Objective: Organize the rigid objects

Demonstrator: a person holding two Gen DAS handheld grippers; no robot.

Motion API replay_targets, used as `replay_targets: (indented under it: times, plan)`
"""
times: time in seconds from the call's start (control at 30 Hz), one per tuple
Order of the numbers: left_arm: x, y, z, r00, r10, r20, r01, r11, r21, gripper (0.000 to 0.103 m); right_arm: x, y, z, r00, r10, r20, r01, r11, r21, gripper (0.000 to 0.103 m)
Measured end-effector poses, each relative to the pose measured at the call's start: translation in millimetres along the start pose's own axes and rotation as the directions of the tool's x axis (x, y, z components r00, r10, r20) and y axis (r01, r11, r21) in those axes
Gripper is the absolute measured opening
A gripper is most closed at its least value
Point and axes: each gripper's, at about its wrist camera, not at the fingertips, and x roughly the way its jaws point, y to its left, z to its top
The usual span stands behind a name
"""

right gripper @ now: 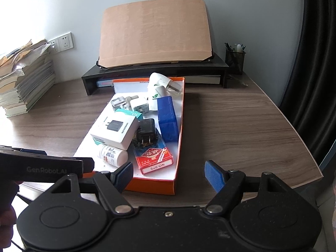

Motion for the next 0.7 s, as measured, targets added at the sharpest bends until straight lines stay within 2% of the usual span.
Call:
replay_targets:
  times: [0.7]
  plan:
    - [5.9, -7.5, 0.5, 1.000, -0.016, -0.014, 0.016, 1.000, 0.000, 0.103, 0.3, -8.8, -1.7, 1.000, -0.006, -0.007, 0.006, 1.000, 0.012, 0.089]
